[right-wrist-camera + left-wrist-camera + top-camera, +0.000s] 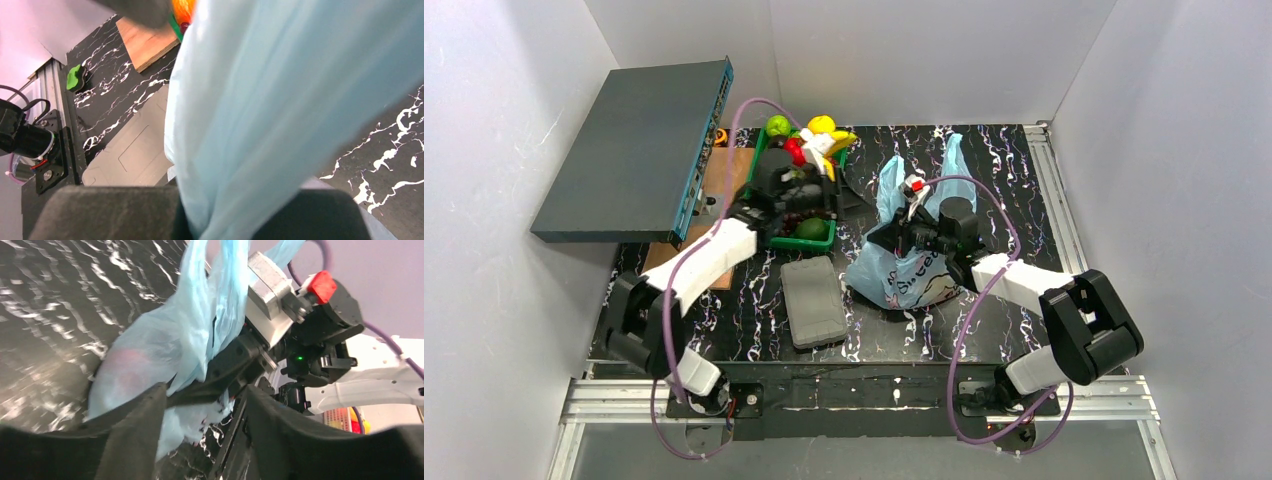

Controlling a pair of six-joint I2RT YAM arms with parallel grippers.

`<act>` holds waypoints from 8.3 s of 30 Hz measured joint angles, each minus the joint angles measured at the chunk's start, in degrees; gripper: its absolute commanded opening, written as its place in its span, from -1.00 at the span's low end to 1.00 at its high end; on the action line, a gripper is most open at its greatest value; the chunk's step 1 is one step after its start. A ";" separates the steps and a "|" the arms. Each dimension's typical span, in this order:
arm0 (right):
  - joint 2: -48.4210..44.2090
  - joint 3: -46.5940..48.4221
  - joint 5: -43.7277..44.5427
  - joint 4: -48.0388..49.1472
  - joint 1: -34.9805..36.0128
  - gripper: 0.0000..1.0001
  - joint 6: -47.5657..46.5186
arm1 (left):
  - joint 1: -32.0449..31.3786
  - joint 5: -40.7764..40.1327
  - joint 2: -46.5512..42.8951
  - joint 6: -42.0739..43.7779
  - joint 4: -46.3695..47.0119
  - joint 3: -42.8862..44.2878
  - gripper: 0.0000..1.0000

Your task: Place the fake fruits into the plastic bag and tie a complex knot

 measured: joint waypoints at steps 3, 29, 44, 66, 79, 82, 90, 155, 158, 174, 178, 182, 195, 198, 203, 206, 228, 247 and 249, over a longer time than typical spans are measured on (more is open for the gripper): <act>-0.04 0.00 0.13 -0.15 -0.22 -0.97 0.00 | 4.63 -0.26 -7.61 6.71 -5.05 -2.27 0.46; -1.97 0.55 -0.07 -0.11 -0.70 -0.18 9.79 | -9.42 -11.15 -5.22 34.77 -1.09 -15.34 -0.79; 0.52 6.84 11.10 -4.50 -0.22 -0.97 10.84 | -16.79 -16.26 -5.11 46.14 -1.77 -17.14 -1.00; -8.15 4.96 4.92 -8.57 0.92 0.97 -2.19 | -1.92 -9.94 -16.04 32.54 -13.94 -11.21 0.96; -25.86 19.74 5.18 -28.50 0.72 0.97 -10.51 | -0.90 -3.85 -14.45 37.13 -26.80 6.49 0.97; -30.40 24.48 2.08 -36.81 -1.99 0.97 -11.23 | -2.38 -1.88 -9.79 40.04 -31.58 16.63 0.97; -31.23 30.03 -19.32 -54.42 -36.74 0.97 -13.00 | -14.62 -5.11 6.12 43.91 -43.01 41.81 0.96; -15.21 15.15 -40.02 -48.24 -30.93 0.96 -37.42 | -14.53 4.11 22.71 42.36 -23.21 48.63 -0.68; -20.04 5.01 -32.50 -34.10 -30.80 0.94 -24.17 | -14.53 4.09 22.71 40.79 -23.28 48.63 -0.84; -21.38 -1.95 9.16 -13.18 -14.16 0.89 -0.04 | -14.51 0.90 22.60 36.81 -20.85 45.90 -1.00; -19.30 -1.95 14.64 -13.53 -12.70 0.87 0.44 | -14.51 0.44 22.60 36.26 -20.13 45.75 -1.00; -17.70 -2.60 18.93 -13.84 -9.27 0.73 0.37 | -14.51 -0.22 22.51 35.43 -18.95 45.75 -1.00; -14.91 -10.43 20.24 -9.79 -6.69 -0.97 -3.15 | -12.17 -3.15 21.46 31.12 -21.22 44.35 -0.85; -15.47 -10.54 19.12 -9.62 -6.51 -0.97 -4.11 | -10.34 -2.78 20.39 30.40 -21.97 42.97 0.41; -16.52 -10.64 18.93 -11.06 -6.58 -0.97 -4.66 | -5.03 -2.89 10.08 27.15 -20.83 32.98 0.97; -16.87 -10.64 18.91 -11.19 -6.58 -0.97 -4.74 | -1.90 -4.92 1.38 26.84 -20.76 25.00 0.97; -18.21 -10.51 27.78 -17.86 -3.93 -0.97 -4.50 | -28.02 -56.85 2.45 33.59 -15.85 12.70 0.97; -18.18 -9.46 33.75 -19.74 -2.56 -0.97 -3.34 | -27.69 -63.34 12.13 33.11 -15.08 16.26 -0.79; -18.38 -9.46 33.22 -19.85 -2.56 -0.97 -3.80 | -25.94 -58.58 10.49 31.98 -14.43 14.27 -1.00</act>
